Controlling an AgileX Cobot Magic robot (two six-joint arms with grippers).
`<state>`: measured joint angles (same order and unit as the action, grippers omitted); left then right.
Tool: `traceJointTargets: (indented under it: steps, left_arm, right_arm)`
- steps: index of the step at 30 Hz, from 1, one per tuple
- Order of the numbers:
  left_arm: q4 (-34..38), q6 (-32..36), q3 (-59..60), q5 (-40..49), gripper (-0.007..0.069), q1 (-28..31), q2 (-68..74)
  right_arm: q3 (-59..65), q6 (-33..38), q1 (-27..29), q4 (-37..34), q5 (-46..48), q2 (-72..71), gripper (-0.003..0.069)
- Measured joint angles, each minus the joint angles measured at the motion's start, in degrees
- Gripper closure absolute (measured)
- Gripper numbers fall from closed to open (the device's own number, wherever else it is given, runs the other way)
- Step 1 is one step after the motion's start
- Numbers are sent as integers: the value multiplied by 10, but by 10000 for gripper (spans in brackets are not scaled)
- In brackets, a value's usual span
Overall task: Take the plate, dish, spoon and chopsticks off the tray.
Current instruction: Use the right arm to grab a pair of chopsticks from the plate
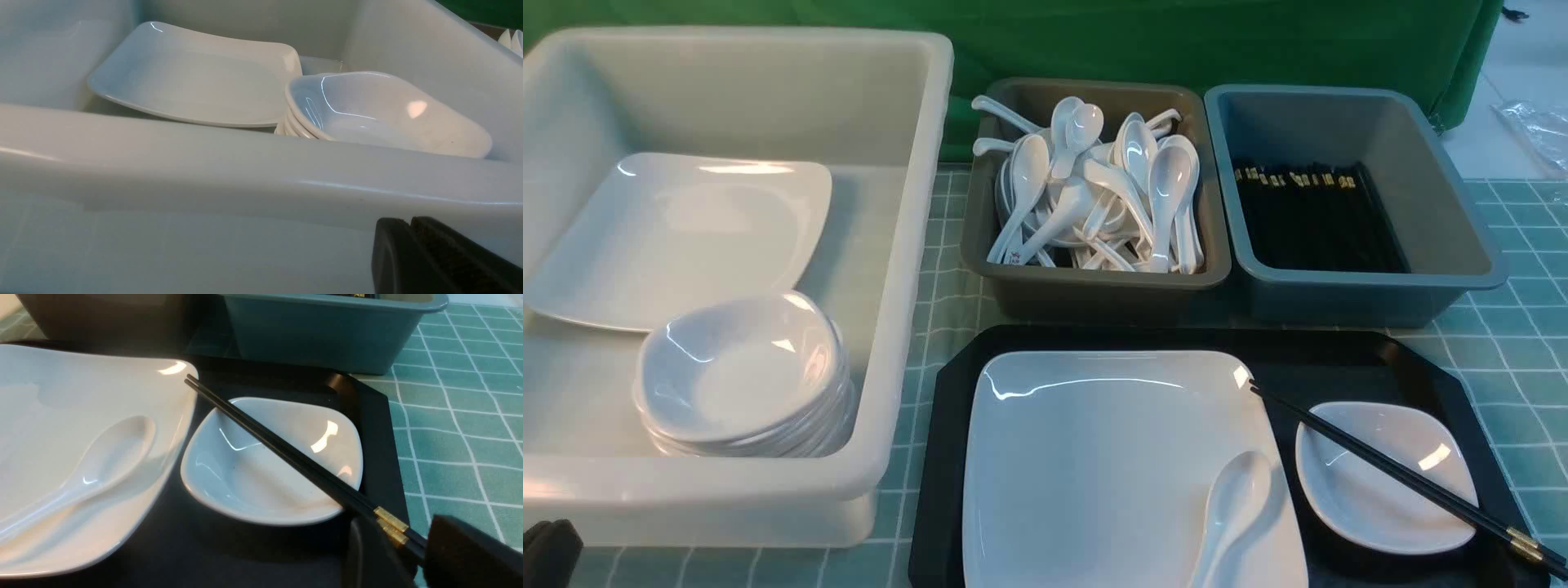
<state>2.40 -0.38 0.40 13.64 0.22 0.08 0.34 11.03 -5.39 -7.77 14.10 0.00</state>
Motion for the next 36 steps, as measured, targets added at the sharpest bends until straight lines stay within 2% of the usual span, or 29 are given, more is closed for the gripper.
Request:
traceJointTargets:
  steps: [7, 9, 15, 20, 21, 24, 28, 30, 35, 36]
  left_arm:
    - [3, 0, 0, -9, 608, 0, 0]
    - [33, -5, 0, -39, 608, 0, 0]
    - [194, -66, 0, -154, 608, 0, 0]
    - [229, -100, 0, -221, 608, 0, 0]
    - [231, -126, 0, -228, 608, -1, 0]
    - [222, -153, -13, -194, 608, -7, 0]
    - [152, -137, -94, -99, 608, -37, 29]
    - [132, -85, -161, -20, 608, -72, 94]
    - [143, -8, -259, 103, 608, -120, 220]
    - [148, 29, -296, 146, 608, -135, 270]
  right_arm:
    - [0, 0, 0, 0, 0, 0, 419]
    - [0, 0, 0, 0, 0, 0, 419]
    - [0, 0, 0, 0, 0, 0, 419]
    - [0, 0, 0, 0, 0, 0, 419]
    - [0, 0, 0, 0, 0, 0, 419]
    - [0, 0, 0, 0, 0, 0, 419]
    - [0, 0, 0, 0, 0, 0, 419]
    - [0, 0, 0, 0, 0, 0, 419]
    - [0, 0, 0, 0, 0, 0, 419]
    - [0, 0, 0, 0, 0, 0, 419]
